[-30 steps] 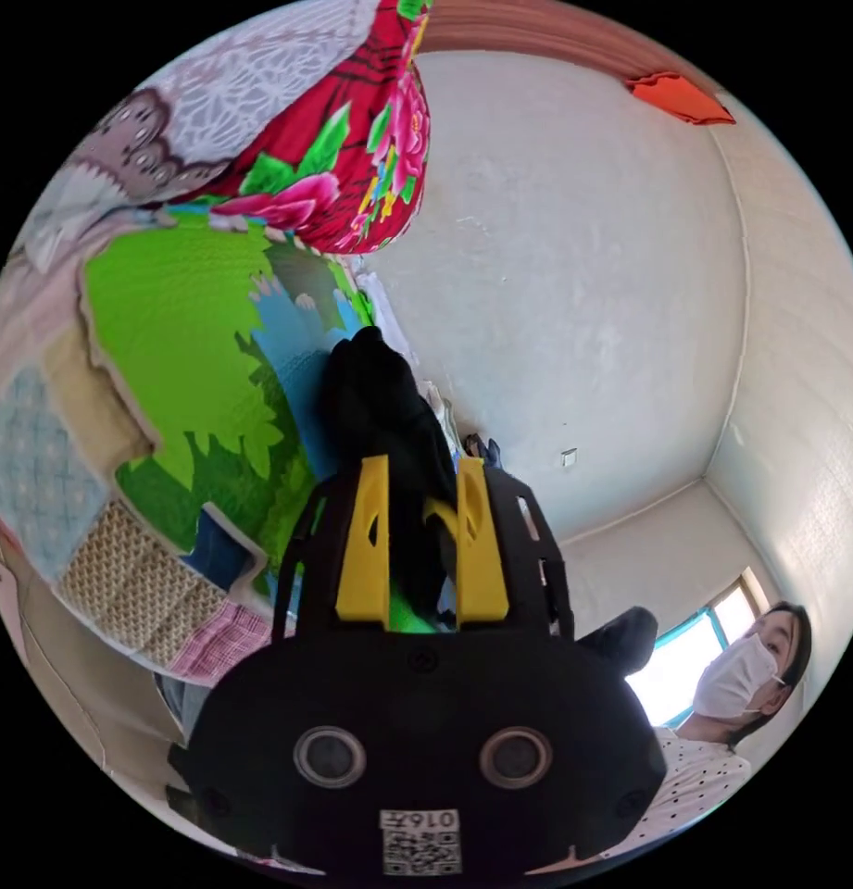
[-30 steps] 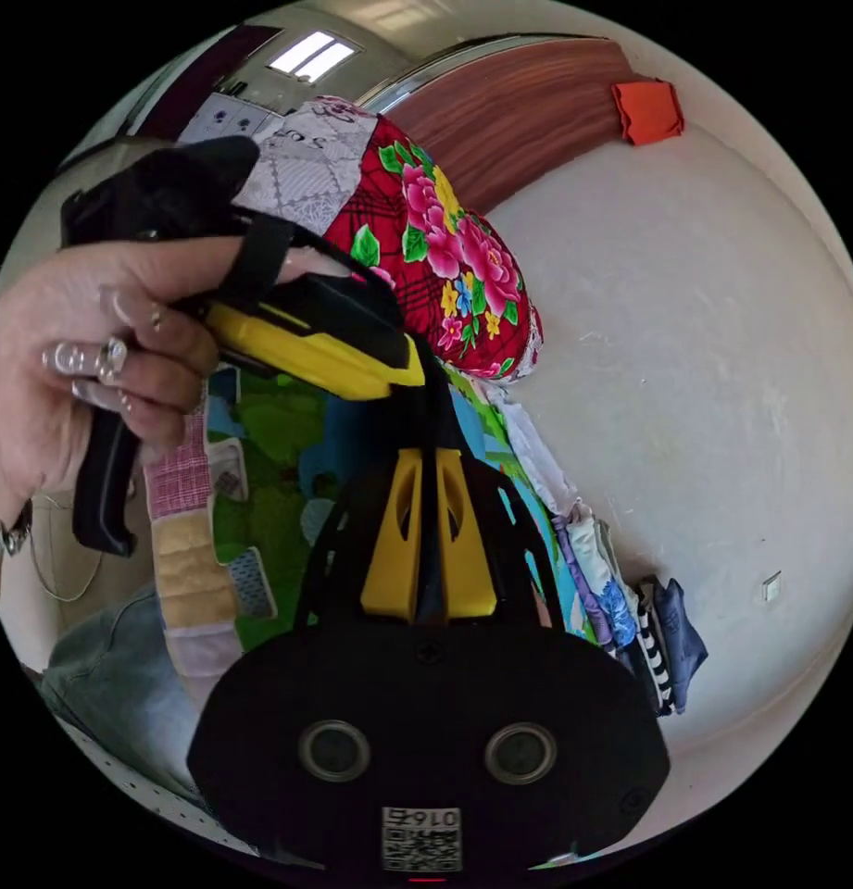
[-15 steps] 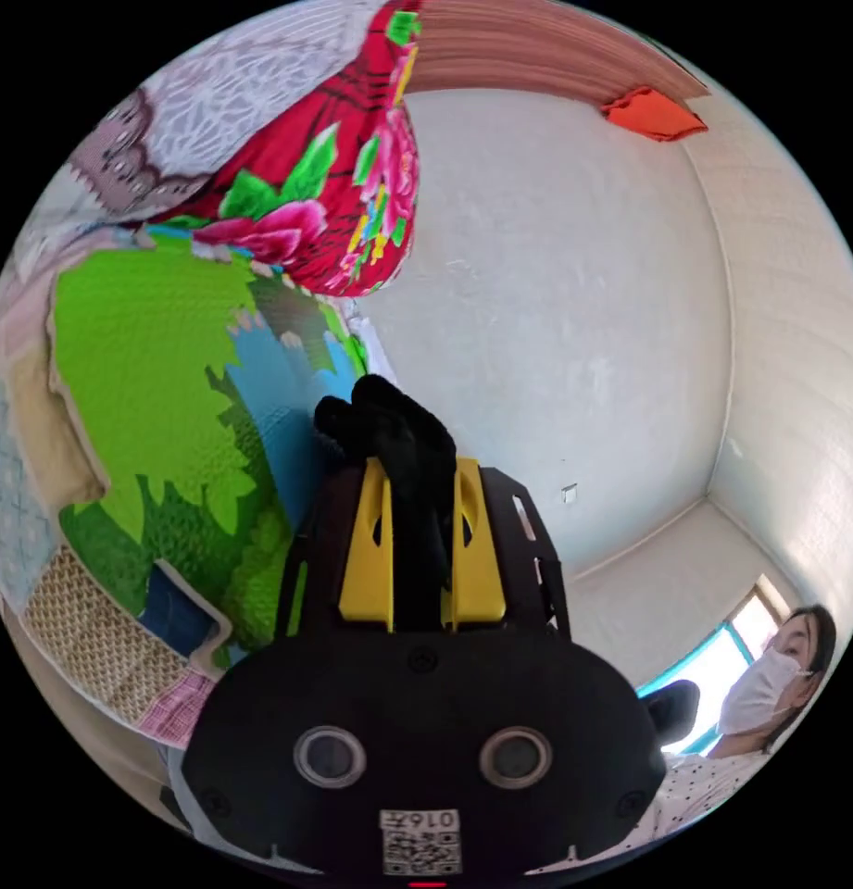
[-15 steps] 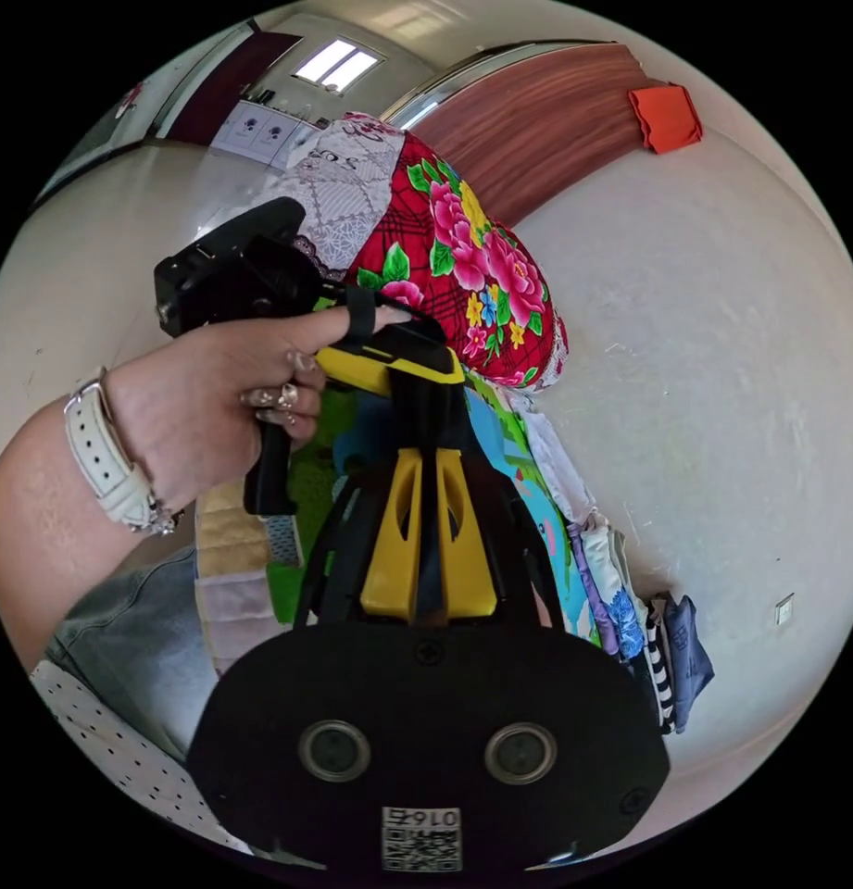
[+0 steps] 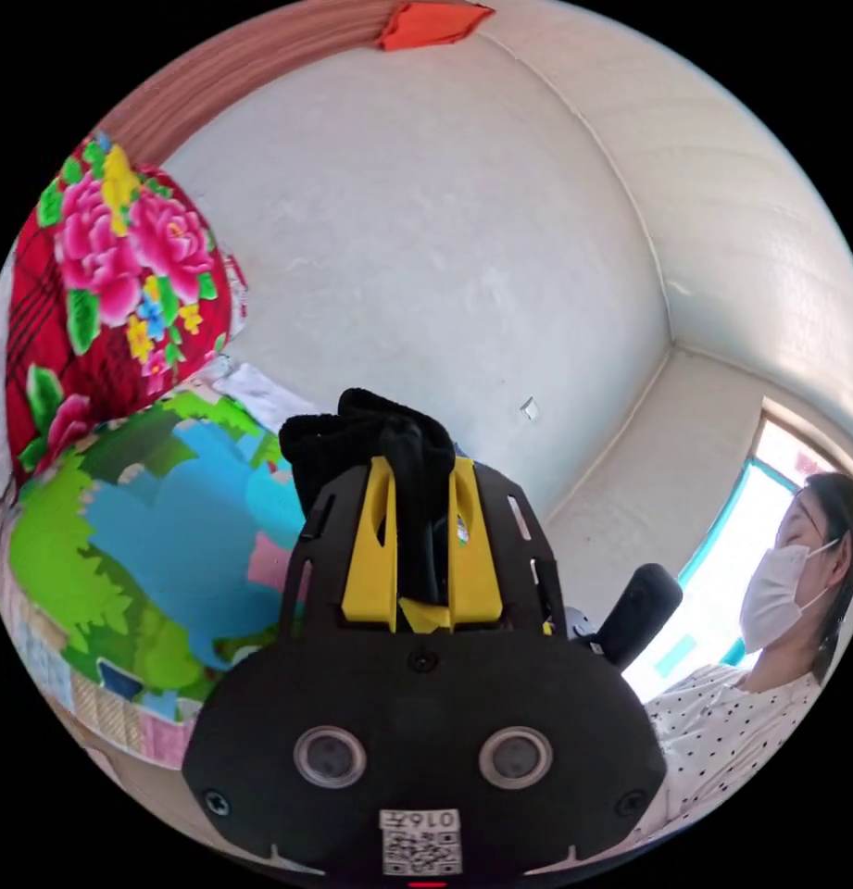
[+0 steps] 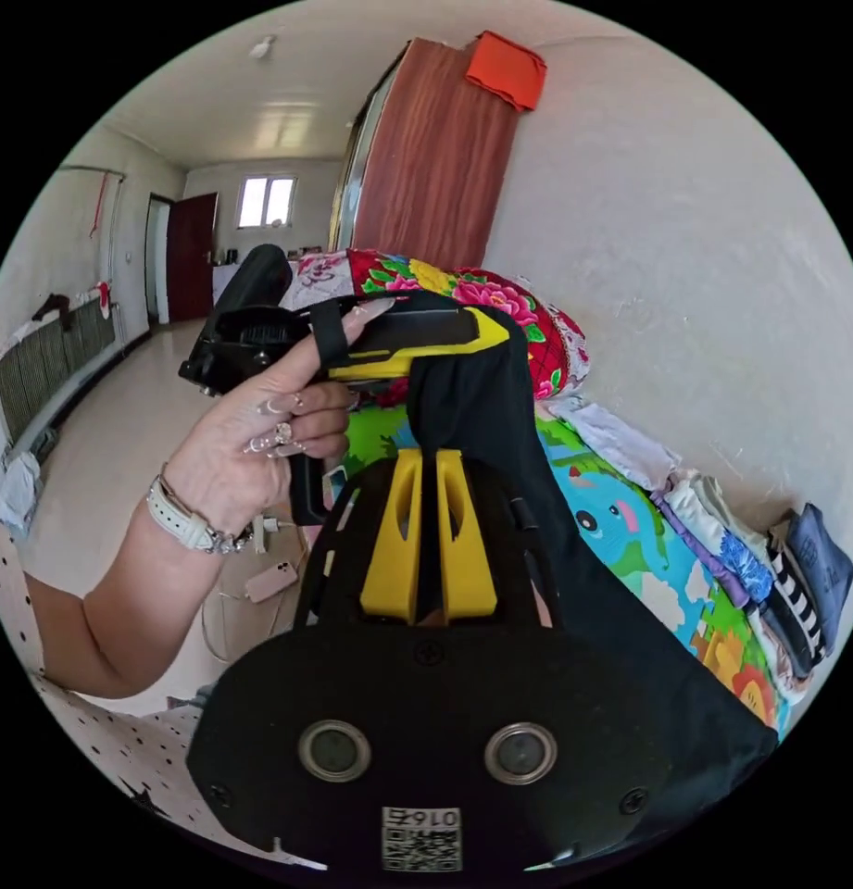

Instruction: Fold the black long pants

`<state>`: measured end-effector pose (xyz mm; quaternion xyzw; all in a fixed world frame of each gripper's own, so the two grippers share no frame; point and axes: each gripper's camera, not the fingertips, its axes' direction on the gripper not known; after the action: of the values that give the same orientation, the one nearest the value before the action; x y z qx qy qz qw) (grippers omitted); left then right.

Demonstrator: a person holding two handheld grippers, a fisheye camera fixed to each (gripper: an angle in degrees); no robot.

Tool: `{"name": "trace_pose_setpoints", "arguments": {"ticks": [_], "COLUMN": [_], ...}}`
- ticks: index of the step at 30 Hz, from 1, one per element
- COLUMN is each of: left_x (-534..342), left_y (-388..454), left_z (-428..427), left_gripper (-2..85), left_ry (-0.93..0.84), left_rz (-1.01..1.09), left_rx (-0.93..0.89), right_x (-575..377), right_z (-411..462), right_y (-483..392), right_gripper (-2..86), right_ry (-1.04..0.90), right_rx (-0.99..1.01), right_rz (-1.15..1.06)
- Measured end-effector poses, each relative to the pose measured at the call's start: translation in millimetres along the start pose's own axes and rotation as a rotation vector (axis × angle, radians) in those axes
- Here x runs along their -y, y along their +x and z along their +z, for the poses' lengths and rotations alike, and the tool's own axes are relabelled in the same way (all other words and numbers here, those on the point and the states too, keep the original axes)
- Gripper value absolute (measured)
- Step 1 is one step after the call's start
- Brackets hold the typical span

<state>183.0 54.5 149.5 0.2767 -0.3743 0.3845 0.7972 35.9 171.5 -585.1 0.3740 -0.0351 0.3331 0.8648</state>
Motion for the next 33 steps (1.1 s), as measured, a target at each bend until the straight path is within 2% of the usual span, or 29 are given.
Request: {"name": "trace_pose_setpoints", "arguments": {"ticks": [7, 9, 13, 16, 18, 20, 22, 26, 30, 33], "left_x": [41.9, 36.5, 3.3, -48.7, -109.7, -159.3, -173.8, -156.8, -136.3, -137.2], "left_y": [177.3, 257.4, 363.1, 422.5, 445.2, 449.8, 458.1, 505.9, 552.2, 578.1], "left_z": [170.0, 245.6, 362.0, 465.6, 545.6, 594.8, 598.7, 604.5, 594.8, 589.9], "left_gripper": [7.9, 8.2, 8.6, 9.3, 9.7, 10.3, 10.8, 10.6, 11.0, 12.6], "left_ry": [-0.146, -0.228, -0.344, -0.532, -0.763, -0.960, -0.888, -0.865, -0.745, -0.766], "left_rz": [0.208, 0.338, 0.463, 0.494, 0.508, 0.547, 0.584, 0.672, 0.818, 0.981], "left_rx": [-0.073, -0.092, -0.089, -0.076, -0.014, 0.064, 0.063, 0.153, 0.208, 0.167], "right_x": [-140.8, -187.0, -318.1, -431.6, -506.9, -609.6, -677.3, -765.7, -809.2, -839.3], "right_z": [-118.6, -156.3, -236.3, -274.6, -284.4, -275.6, -260.4, -268.2, -261.2, -258.2], "right_y": [131.2, 168.4, 243.9, 289.5, 315.9, 349.0, 361.2, 351.1, 349.3, 340.6], "right_gripper": [1.0, 1.0, 1.1, 1.2, 1.4, 1.7, 1.8, 2.0, 2.1, 2.1], "right_ry": [0.153, 0.168, 0.198, 0.176, 0.120, -0.014, -0.147, 0.054, 0.043, 0.050], "right_rx": [-0.134, -0.203, -0.331, -0.452, -0.488, -0.465, -0.440, -0.313, -0.319, -0.346], "right_rz": [0.197, 0.267, 0.473, 0.695, 0.866, 1.109, 1.219, 1.240, 1.249, 1.241]}}
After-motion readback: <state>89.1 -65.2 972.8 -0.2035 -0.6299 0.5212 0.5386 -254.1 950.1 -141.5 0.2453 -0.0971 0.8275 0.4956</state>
